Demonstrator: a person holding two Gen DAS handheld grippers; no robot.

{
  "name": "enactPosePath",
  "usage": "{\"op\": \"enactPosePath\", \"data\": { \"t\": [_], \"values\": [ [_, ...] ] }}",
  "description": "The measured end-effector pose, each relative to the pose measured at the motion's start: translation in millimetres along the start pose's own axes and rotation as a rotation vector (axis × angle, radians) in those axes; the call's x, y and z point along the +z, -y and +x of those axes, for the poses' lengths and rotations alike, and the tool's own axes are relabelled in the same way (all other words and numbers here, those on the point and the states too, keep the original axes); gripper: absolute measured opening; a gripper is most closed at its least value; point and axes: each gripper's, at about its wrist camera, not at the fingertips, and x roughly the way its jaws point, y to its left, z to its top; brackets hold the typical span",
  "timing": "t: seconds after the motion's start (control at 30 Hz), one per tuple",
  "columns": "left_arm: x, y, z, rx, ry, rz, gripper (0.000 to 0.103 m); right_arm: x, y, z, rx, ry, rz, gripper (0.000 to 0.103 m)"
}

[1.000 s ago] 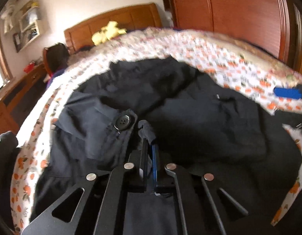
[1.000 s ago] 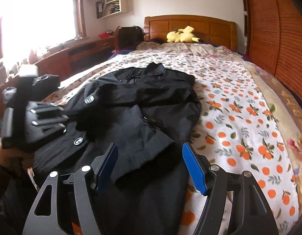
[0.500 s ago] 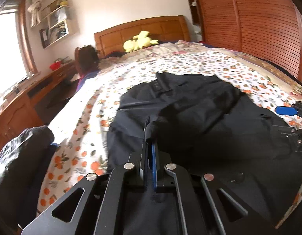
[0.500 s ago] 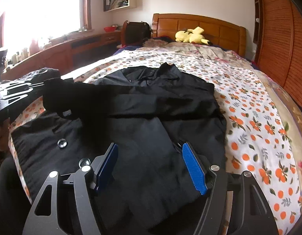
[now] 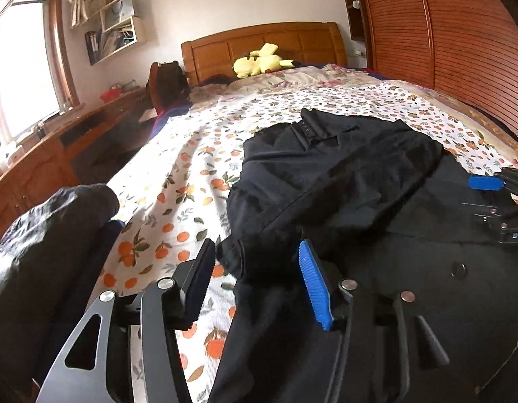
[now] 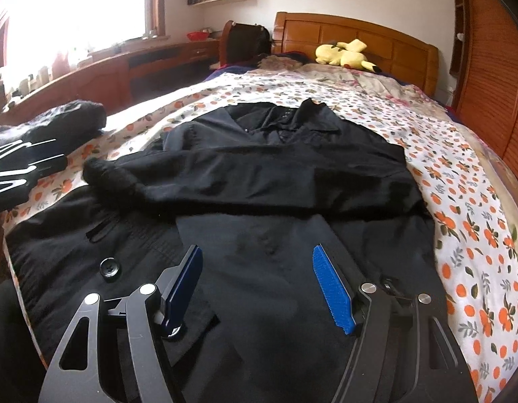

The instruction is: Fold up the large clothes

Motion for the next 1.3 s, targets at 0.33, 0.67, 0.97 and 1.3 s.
{"op": "enactPosePath", "data": {
  "t": [0.33,0.67,0.97,1.3],
  "values": [
    [1,-7,15,-0.051,-0.044,-0.032,0.060,-4,-5,2,-0.008,-0.013,-0.022,0.065],
    [22,-11,51,-0.078,-0.131,-0.067,0.050,-6,1,-5,-0.010,-0.002,-0.034,0.065],
    [11,-5,50,-0.096,-0.152,-0.039,0.006,-7,7,-13,-0.011,0.012,-0.027,0.065],
    [-3,29,-34,-0.172,-0.028,-0.015,0.005,-7,10,-15,-0.016,0.017,-0.023,0.065]
  ]
}}
